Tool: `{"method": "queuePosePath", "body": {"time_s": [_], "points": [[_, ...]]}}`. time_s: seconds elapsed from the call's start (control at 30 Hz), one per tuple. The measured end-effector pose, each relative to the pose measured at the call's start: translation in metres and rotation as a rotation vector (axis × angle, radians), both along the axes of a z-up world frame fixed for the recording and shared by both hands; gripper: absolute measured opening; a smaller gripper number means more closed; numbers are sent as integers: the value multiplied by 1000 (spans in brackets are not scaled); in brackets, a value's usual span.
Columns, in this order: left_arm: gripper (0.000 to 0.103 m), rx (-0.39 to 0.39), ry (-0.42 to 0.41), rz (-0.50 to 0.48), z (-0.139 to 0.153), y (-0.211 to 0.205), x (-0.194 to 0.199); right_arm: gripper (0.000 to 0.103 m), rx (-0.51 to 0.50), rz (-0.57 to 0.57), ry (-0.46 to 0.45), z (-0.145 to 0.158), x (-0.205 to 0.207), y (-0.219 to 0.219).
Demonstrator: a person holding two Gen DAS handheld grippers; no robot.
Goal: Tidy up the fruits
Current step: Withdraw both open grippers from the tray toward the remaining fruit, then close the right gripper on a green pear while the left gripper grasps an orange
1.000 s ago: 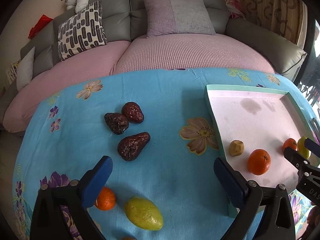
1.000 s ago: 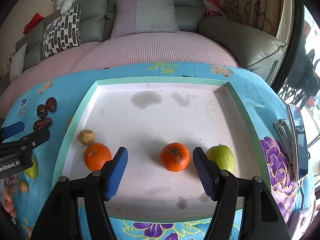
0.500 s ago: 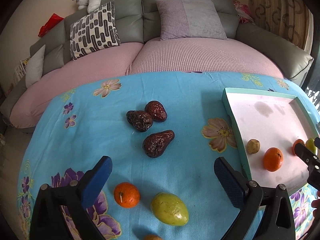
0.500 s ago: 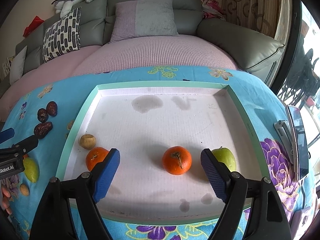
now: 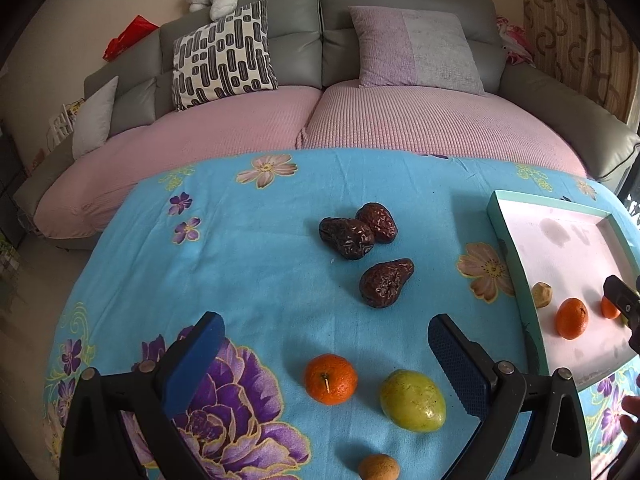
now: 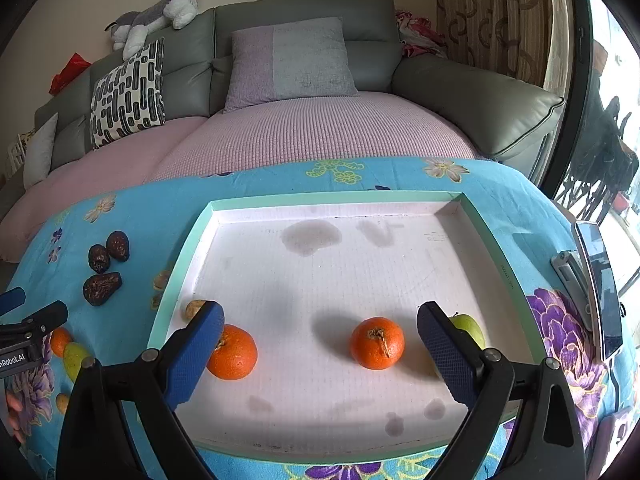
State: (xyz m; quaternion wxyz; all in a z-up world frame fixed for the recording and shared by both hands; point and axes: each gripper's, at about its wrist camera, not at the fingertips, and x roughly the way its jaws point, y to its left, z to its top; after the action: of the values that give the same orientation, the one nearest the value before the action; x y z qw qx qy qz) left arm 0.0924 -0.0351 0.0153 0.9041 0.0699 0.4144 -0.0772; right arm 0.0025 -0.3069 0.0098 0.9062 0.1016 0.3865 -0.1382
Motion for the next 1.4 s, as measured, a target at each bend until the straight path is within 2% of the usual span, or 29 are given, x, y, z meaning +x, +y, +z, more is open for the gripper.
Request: {"method": "queuePosePath", "body": {"time_s": [0.23,0.37,0.6,0.7,0.83,0.97,1.07,1.13,1.27,1.4], "points": [[103,-37,-16,90,10,40,0,98,36,77,-19,3,9,20],[103,-86,-15,125,14,61,-1,98,10,118,-25,6,15,38],[103,-121,-6,153,14,79,-9,97,78,211,-66,15,20,67],[103,-126,4,164,11,84,-13,97,75,253,-61,16,22,85],[103,-171,36,185,4,92,-12,97,59,316,-37,12,27,107],[103,-169,50,193,-1,93,-12,97,70,369,-14,7,30,126],[103,-178,60,184,-5,91,-11,92,71,417,6,2,33,139],[103,-193,78,179,-10,89,-7,72,83,440,24,-2,35,145],[101,-226,139,173,-26,87,1,71,99,475,66,-11,38,156],[99,-257,160,184,-33,88,4,70,105,514,101,-19,38,167]]}}
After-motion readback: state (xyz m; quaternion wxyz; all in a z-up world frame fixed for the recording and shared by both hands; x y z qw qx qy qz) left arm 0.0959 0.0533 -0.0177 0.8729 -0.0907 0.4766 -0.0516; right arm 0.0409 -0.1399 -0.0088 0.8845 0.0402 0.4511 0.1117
